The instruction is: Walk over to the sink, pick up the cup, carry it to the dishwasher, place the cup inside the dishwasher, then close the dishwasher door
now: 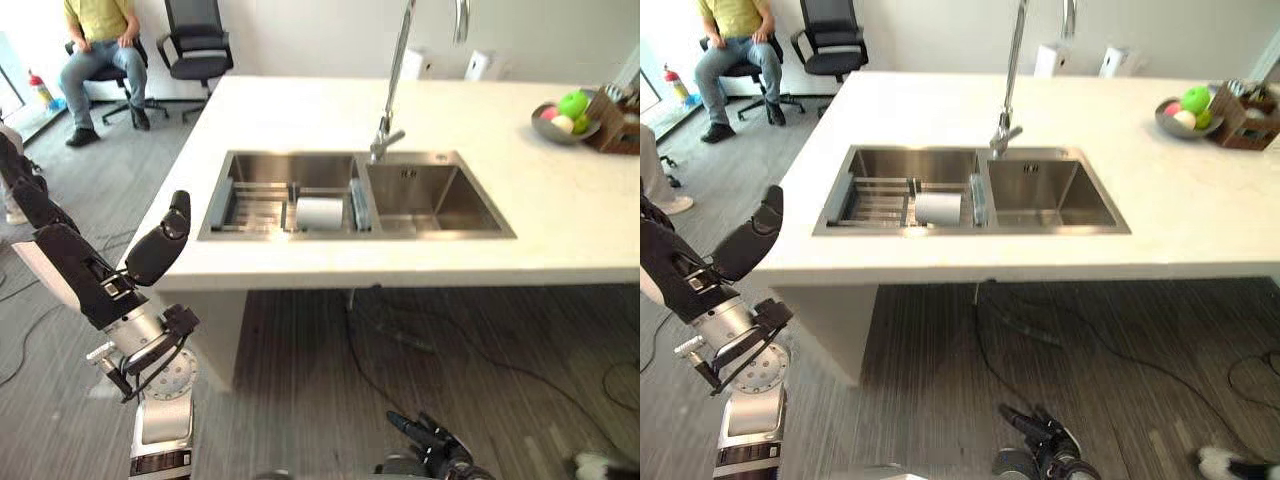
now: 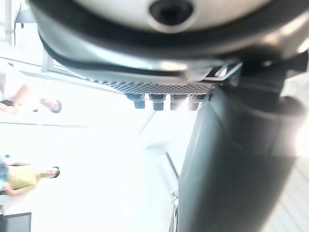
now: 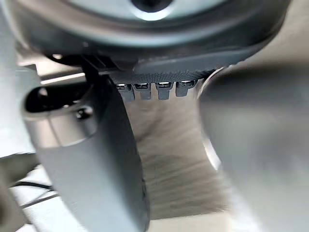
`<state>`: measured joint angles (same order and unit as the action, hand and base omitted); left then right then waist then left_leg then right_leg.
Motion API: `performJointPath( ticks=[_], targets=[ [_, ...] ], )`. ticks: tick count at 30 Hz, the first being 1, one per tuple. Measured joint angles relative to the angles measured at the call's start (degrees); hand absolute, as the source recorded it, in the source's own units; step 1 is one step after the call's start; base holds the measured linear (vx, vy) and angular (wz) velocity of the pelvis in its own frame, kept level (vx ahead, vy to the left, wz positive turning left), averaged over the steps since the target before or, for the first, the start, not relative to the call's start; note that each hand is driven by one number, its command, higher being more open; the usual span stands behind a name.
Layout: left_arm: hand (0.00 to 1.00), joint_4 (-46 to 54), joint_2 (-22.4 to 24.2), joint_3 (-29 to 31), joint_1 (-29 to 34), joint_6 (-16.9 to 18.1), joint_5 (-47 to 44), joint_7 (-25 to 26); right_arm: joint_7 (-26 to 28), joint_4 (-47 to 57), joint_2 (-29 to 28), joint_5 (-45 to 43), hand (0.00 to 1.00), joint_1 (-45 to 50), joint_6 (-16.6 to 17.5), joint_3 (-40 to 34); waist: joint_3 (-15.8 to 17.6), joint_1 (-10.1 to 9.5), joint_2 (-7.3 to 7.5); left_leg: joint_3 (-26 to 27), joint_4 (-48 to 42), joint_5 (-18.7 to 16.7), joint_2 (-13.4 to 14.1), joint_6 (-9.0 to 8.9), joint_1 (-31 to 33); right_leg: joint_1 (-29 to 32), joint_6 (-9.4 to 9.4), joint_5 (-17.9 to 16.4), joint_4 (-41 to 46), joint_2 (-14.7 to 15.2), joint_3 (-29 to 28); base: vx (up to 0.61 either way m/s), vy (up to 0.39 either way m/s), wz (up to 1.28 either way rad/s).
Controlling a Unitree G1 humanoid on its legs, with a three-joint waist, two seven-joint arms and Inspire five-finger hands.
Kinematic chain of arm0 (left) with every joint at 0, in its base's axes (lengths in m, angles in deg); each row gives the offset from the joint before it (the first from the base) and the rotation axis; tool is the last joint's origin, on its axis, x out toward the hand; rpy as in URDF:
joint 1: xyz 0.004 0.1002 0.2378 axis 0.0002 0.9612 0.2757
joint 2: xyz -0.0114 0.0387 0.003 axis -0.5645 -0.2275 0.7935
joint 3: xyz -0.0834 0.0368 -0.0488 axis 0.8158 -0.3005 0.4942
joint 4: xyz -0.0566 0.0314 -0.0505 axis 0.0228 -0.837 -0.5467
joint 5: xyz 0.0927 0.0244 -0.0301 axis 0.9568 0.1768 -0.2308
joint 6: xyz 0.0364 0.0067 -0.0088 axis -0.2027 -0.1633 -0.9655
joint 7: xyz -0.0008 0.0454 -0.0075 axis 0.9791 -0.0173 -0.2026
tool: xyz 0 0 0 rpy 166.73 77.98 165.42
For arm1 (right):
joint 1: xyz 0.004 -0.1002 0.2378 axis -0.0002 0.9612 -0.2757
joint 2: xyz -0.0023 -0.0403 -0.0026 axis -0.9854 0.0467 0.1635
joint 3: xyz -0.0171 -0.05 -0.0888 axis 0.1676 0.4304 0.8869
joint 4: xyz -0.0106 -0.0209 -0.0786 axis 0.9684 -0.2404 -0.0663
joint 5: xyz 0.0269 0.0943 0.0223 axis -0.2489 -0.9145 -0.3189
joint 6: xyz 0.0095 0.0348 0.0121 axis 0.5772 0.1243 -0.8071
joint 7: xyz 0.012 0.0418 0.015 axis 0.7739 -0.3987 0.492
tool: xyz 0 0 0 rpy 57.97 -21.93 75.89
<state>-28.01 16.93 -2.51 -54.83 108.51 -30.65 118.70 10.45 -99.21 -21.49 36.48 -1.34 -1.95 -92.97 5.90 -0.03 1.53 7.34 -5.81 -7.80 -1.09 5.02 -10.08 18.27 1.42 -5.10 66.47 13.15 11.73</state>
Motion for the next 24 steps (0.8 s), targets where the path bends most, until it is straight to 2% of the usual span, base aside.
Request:
performJointPath(
  ticks=[1,2,3,4,5,6,7,8,9,10,11,12,13,14,15,16,17,18,19,20,21,24],
  targets=[
    [1.0,-0.9,0.0,-0.4,-0.1,0.0,-0.1,-0.1,0.1,0.5,-0.7,0.0,1.0,0.0,0.4,-0.2,0.1,0.69,-0.11,-0.5,0.6,-1.3,2.0,-2.06,-2.1,1.2,0.09,-0.9,-13.8,-1.4,1.1,0.52,-0.112,0.63],
    [1.0,-1.0,0.1,-0.4,-0.1,0.0,-0.1,-0.1,0.2,0.5,-0.9,0.0,1.0,0.0,0.3,-0.1,0.1,0.74,-0.1,-0.5,0.6,-1.7,2.4,-2.55,-2.5,1.1,0.15,-0.9,-17.2,-1.9,1.1,0.52,-0.189,0.56],
    [1.0,-1.0,0.0,-0.5,0.0,-0.1,-0.3,-0.6,0.2,0.2,-1.5,0.1,1.0,0.2,0.2,0.0,0.0,0.83,0.01,-0.8,0.5,-3.6,3.6,-4.22,-3.8,-0.7,1.16,0.1,-32.9,-4.4,0.4,0.44,-0.235,0.43],
    [1.0,-1.1,-0.1,-0.5,0.5,-0.3,-1.2,-1.7,0.4,-0.5,-1.8,0.0,1.0,1.1,-0.5,0.4,-0.4,0.63,0.77,-1.7,-0.3,-6.2,3.3,-5.71,-5.6,-2.5,2.31,5.3,-45.4,-6.2,-3.1,0.56,-0.324,0.48],
    [1.0,-1.0,-0.1,-0.5,0.7,-0.7,-1.3,-2.3,0.6,-0.6,-2.0,0.0,1.0,1.7,-0.8,0.7,-0.8,0.81,1.37,-2.4,-1.1,-7.5,2.7,-6.21,-6.2,-2.7,1.43,7.8,-46.2,-6.4,-4.9,0.39,-0.237,0.34],
    [1.0,-1.2,0.7,-0.6,0.9,-0.9,-1.2,-2.9,0.7,-0.6,-1.8,0.0,1.0,1.9,-1.0,0.9,-1.0,0.87,1.06,-2.9,-1.9,-8.8,2.8,-6.69,-7.1,-2.8,1.05,6.5,-44.6,-6.7,-5.7,0.49,-0.26,0.21],
    [1.0,-0.6,2.4,-2.3,2.4,-2.3,-1.4,-4.4,0.8,-0.1,0.3,0.1,1.0,1.9,-2.5,1.2,-1.3,0.86,-2.05,-2.7,-4.4,-9.7,5.1,-7.51,-7.1,-3.7,0.47,4.0,-43.4,-8.2,-5.0,0.36,-0.175,0.1],
    [1.0,-0.2,2.6,-4.1,2.9,-2.5,-1.1,-5.9,1.0,-0.2,1.1,0.3,1.0,1.6,-4.2,1.7,-1.7,0.65,-2.78,-2.3,-7.8,-9.6,6.0,-7.68,-6.1,-4.4,0.01,2.8,-43.5,-8.9,-4.6,0.51,-0.292,0.09],
    [1.0,1.1,3.0,-6.5,3.1,-3.1,-0.8,-8.2,1.2,0.3,2.1,0.7,1.0,1.3,-6.3,2.8,-1.2,0.69,-3.51,-2.0,-17.6,-9.4,8.0,-8.07,-2.7,-7.1,-0.59,1.7,-45.7,-10.3,-3.5,0.39,-0.274,0.09],
    [1.0,2.5,3.7,-8.8,3.1,-3.3,0.2,-10.5,1.5,1.2,2.8,0.9,1.0,1.3,-8.4,3.5,-0.6,0.65,-4.35,-1.8,-31.2,-6.6,11.0,-9.64,2.7,-10.7,-1.58,1.2,-48.6,-12.2,-2.8,0.38,-0.28,0.07],
    [1.0,3.3,4.0,-9.7,3.1,-3.3,0.4,-11.6,1.9,1.9,3.2,1.3,1.0,1.5,-9.1,3.8,-0.4,0.64,-4.63,-1.7,-37.9,-3.3,12.5,-9.86,5.6,-12.5,-2.02,1.1,-49.9,-13.1,-2.7,0.43,-0.258,-0.07],
    [1.0,4.2,4.0,-11.2,3.1,-3.3,1.2,-13.5,2.4,3.1,3.5,1.8,1.0,2.3,-9.8,4.8,-0.6,0.25,-4.59,-0.4,-45.9,-2.5,15.5,-10.13,9.8,-15.5,-2.95,0.9,-52.3,-13.8,-2.6,0.34,-0.176,-0.11],
    [1.0,4.5,3.9,-11.7,3.1,-3.3,1.1,-14.9,2.6,3.7,3.5,2.0,1.0,2.9,-10.0,5.1,-1.0,0.21,-4.34,1.3,-47.0,-2.7,16.8,-9.85,11.2,-16.6,-3.29,0.9,-53.4,-13.9,-2.7,0.39,-0.185,-0.12],
    [1.0,4.6,3.5,-12.2,3.0,-3.0,1.1,-17.5,2.8,3.9,3.5,2.2,1.0,3.6,-9.9,5.3,-2.1,0.0,-3.91,4.7,-44.8,-4.3,18.6,-8.88,13.9,-18.2,-3.36,1.0,-56.0,-13.7,-2.8,0.33,-0.119,-0.13],
    [1.0,4.6,2.1,-12.5,2.6,-2.8,1.1,-19.4,3.0,2.0,3.6,2.2,1.0,3.4,-10.0,5.0,-2.8,-0.24,-3.78,8.4,-37.0,-5.3,19.0,-7.46,14.6,-19.3,-2.44,1.9,-58.2,-12.9,-3.3,0.33,-0.089,-0.12],
    [1.0,4.5,1.3,-12.7,2.3,-2.8,1.1,-20.9,3.1,1.1,3.8,2.4,1.0,3.2,-10.0,4.9,-3.2,-0.27,-3.76,10.2,-31.0,-5.2,18.8,-7.34,14.5,-19.5,-2.12,2.2,-59.1,-12.4,-3.2,0.27,-0.031,0.03],
    [1.0,3.9,0.4,-13.4,0.9,-2.7,1.2,-23.8,3.3,-0.1,4.6,2.5,1.0,3.0,-9.9,4.6,-3.9,-0.15,-4.29,11.5,-18.5,-3.1,17.6,-7.91,14.2,-20.0,-1.71,2.5,-60.4,-11.6,-2.5,0.35,0.053,0.26],
    [1.0,2.8,-0.3,-14.4,-1.2,-2.7,3.6,-26.0,3.4,-1.0,5.5,3.0,1.0,2.6,-10.0,4.4,-4.4,0.06,-5.47,10.8,-5.9,4.5,16.0,-9.13,13.3,-20.0,-1.36,2.3,-60.7,-11.5,-2.0,0.35,0.086,0.31],
    [1.0,2.4,-0.9,-14.8,-2.2,-2.8,5.1,-27.0,3.5,-1.5,5.9,3.6,1.0,2.3,-10.1,4.4,-4.6,0.2,-6.21,10.1,-1.5,9.2,15.3,-11.49,12.9,-20.1,-0.88,2.0,-60.6,-11.6,-1.9,0.4,0.136,0.21],
    [1.0,1.4,-3.3,-15.4,-3.1,-2.9,7.2,-28.9,3.5,-2.9,5.9,4.2,1.0,1.3,-10.2,3.4,-4.9,0.76,-5.96,10.2,4.4,11.2,13.6,-11.94,9.6,-20.5,-0.56,1.8,-60.8,-11.1,-1.7,0.25,0.132,0.2],
    [1.0,0.6,-6.3,-15.9,-4.2,-3.8,9.1,-31.1,3.5,-3.0,5.8,4.4,1.0,1.1,-10.1,2.9,-4.9,1.59,-6.02,10.0,8.1,12.6,12.3,-11.57,8.0,-20.7,-0.41,1.7,-60.8,-10.2,-1.1,0.21,0.138,0.2],
    [1.0,-1.7,-13.1,-16.5,-6.1,-5.8,10.1,-36.8,3.5,-3.2,5.9,4.6,1.0,1.1,-10.0,2.3,-4.9,2.53,-6.01,10.0,9.5,12.9,10.3,-11.19,7.7,-21.2,0.53,1.2,-61.9,-8.5,-0.5,0.12,0.109,0.13]
  ],
)
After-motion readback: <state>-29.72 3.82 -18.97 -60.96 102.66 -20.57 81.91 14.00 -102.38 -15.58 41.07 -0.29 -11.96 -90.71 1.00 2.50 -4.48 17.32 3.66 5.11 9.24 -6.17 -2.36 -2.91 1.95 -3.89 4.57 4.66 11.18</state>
